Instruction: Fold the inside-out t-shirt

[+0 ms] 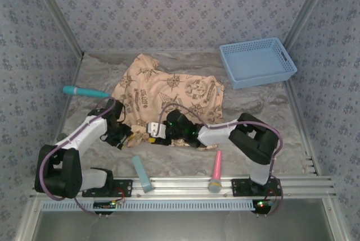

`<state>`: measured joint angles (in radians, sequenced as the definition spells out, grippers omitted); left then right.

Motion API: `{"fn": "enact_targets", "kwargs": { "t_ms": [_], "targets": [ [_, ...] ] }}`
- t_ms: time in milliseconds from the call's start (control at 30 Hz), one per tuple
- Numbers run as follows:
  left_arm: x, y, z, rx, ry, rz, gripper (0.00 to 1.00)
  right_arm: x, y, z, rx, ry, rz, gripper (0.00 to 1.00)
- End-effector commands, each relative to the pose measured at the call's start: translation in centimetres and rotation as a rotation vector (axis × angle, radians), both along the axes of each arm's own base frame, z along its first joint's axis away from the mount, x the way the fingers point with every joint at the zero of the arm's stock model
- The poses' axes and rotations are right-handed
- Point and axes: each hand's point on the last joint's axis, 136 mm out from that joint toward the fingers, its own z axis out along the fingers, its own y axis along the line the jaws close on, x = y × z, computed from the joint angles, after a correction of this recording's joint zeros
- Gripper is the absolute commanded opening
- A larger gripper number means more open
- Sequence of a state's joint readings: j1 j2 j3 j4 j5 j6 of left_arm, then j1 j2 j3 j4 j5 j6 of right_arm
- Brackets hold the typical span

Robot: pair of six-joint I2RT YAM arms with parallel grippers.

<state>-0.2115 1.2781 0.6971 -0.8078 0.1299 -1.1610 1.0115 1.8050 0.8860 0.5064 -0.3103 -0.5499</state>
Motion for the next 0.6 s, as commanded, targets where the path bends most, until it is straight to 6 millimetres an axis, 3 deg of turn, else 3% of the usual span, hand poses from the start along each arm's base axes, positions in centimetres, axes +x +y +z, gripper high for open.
{"fn": "enact_targets", "kwargs": {
  "t_ms": [0,167,233,300,467,567],
  "targets": [
    [-1.3,-0.1,-0.9,-0.001,0.058,0.005,0.44,0.6,-0.3,1.5,-0.042,-0.127,0.050,0.44],
    [-2.2,-1.0,-1.2,-0.005,0.068,0.023,0.55,1.4,0.0,1.8,-0.052,-0.170,0.041,0.45],
    [-2.0,-1.1,-1.5,0.008,0.061,0.037,0.54,1.5,0.1,1.7,-0.054,-0.173,0.033,0.45],
    [-2.0,-1.1,-2.0,0.021,0.071,0.051,0.46,1.5,0.1,1.6,-0.058,-0.176,0.028,0.45],
    [-1.9,0.2,-2.5,0.116,0.096,0.038,0.01,2.7,-0.8,2.9,-0.015,-0.197,-0.074,0.45],
    [-1.4,0.6,-1.8,0.135,0.087,0.000,0.00,4.0,-2.7,4.7,0.043,-0.170,-0.191,0.46]
  ]
}}
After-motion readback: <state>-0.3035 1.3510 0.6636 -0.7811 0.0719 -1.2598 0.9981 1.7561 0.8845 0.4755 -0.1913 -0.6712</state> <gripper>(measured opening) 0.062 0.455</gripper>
